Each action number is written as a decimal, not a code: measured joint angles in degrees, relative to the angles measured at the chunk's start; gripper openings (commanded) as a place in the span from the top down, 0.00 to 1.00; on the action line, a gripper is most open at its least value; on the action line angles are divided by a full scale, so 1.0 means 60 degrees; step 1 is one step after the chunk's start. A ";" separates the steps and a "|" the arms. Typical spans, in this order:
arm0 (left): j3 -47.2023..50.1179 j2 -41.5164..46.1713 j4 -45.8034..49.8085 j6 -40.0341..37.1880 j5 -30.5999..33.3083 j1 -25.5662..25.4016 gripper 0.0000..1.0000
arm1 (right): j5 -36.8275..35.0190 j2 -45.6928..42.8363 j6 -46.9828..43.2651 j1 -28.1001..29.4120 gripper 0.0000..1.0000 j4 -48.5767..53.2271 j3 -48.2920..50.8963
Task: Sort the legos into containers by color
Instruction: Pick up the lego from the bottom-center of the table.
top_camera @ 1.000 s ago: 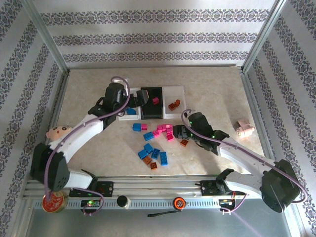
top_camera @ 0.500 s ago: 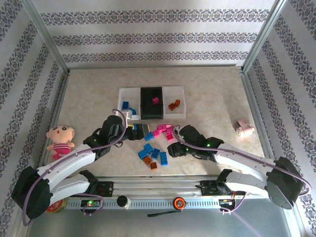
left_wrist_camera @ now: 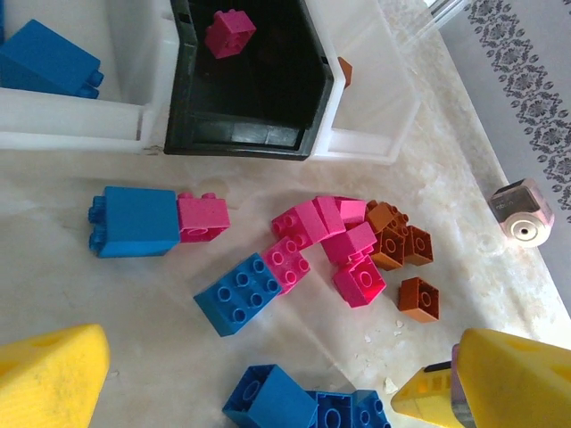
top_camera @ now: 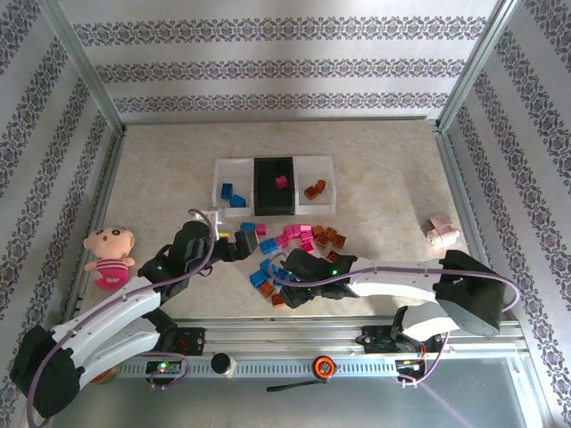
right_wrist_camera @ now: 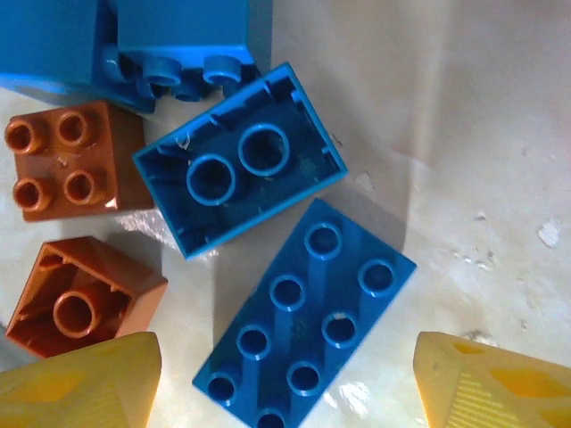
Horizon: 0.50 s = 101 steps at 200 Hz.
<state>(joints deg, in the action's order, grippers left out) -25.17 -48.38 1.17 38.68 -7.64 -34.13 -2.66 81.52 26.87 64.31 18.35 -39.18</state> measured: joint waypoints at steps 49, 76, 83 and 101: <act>0.0033 0.0273 0.0477 -0.0011 0.0342 0.0000 0.00 | -0.0561 0.0539 0.0080 0.0051 0.47 0.0171 -0.0087; 0.0033 0.0353 0.0714 -0.0095 0.0495 0.0000 0.00 | -0.0663 0.0546 0.0127 -0.0106 0.63 0.0178 -0.0018; 0.0033 0.0404 0.0812 -0.0131 0.0576 0.0000 0.00 | -0.0663 0.0521 0.0135 -0.0178 0.66 0.0153 0.0047; 0.0025 0.0623 0.1060 -0.0219 0.0783 0.0000 0.00 | -0.0667 0.0168 0.0033 -0.0266 0.74 0.0080 0.0229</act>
<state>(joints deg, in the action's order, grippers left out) -25.02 -44.64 7.53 37.36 -2.94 -34.13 -6.66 82.52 27.07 62.72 18.83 -37.80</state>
